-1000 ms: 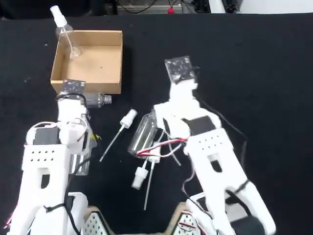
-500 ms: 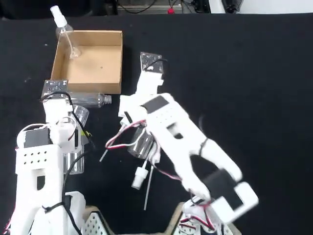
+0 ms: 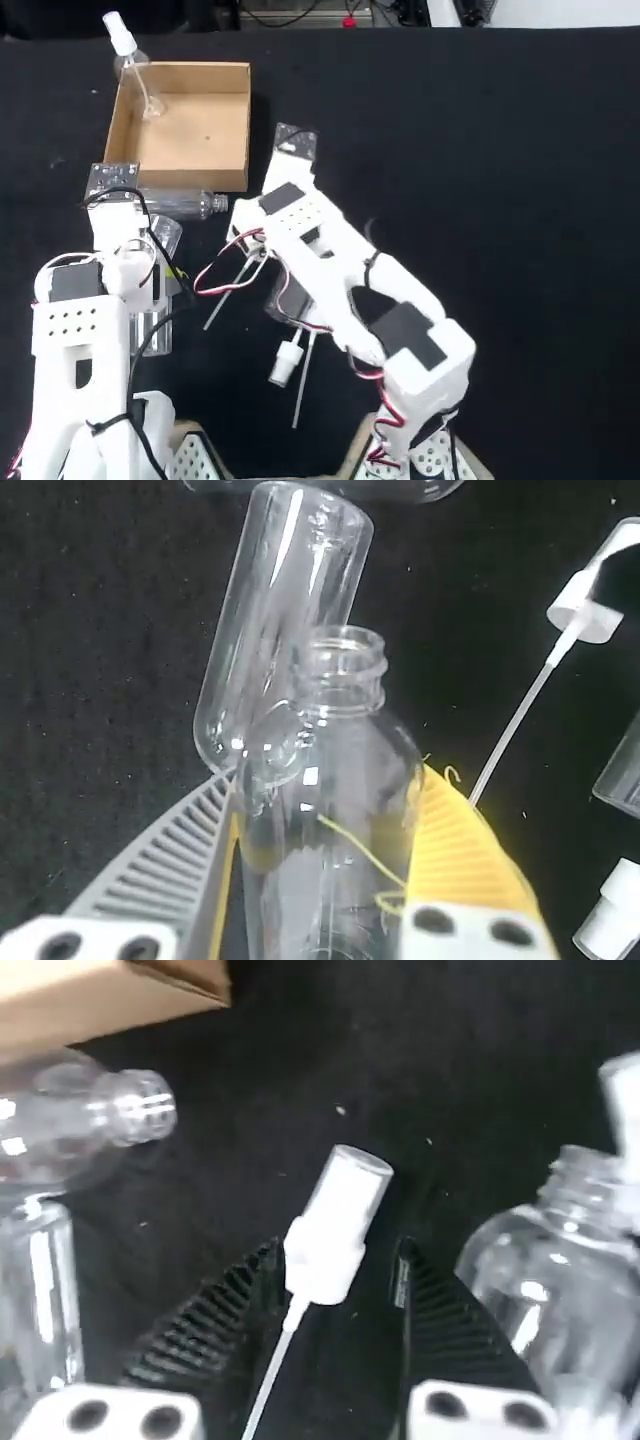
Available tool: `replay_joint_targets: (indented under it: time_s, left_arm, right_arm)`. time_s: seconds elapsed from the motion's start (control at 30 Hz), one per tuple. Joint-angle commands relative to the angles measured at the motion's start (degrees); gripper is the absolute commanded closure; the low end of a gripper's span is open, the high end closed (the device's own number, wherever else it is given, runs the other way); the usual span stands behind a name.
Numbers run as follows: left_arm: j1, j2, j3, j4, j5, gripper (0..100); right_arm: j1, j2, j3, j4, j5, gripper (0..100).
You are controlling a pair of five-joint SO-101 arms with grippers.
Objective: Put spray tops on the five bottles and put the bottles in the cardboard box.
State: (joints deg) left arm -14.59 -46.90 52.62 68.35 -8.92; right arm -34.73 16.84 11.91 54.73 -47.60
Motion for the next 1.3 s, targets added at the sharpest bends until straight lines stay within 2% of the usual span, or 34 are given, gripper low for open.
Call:
replay_joint_targets:
  time_s: [0.0,0.3,0.43,0.5,0.67,0.83,0.93,1.1,1.27]
  left_arm:
    - [-0.7,-1.1,-0.7,-1.1,0.4,83]
    - [-0.7,-1.1,-0.7,-1.1,0.3,83]
    - [-0.7,-1.1,-0.7,-1.1,0.3,83]
    - [-0.7,-1.1,-0.7,-1.1,0.3,83]
    - [-0.7,-1.1,-0.7,-1.1,0.3,83]
    - [-0.7,-1.1,-0.7,-1.1,-1.2,83]
    - [-0.7,-1.1,-0.7,-1.1,-1.2,83]
    - [-0.7,-1.1,-0.7,-1.1,-1.2,83]
    - [-0.7,-1.1,-0.7,-1.1,-1.2,83]
  right_arm:
    - [-0.9,1.3,-5.1,0.7,-1.8,81.5]
    - [-3.7,8.0,-9.3,0.9,-1.8,81.7]
    - [-2.5,9.4,-9.3,1.9,-1.0,91.5]
    - [-1.1,9.4,-9.4,2.9,2.2,94.8]
    - [1.4,7.5,-10.2,7.5,9.6,95.3]
    - [1.9,-0.9,-19.5,20.7,22.8,95.1]
    - [5.4,-5.3,-27.7,30.3,31.6,94.9]
    - [17.4,-5.8,-34.9,40.4,45.4,94.9]
    - [32.2,-5.8,-35.2,44.2,58.7,95.1]
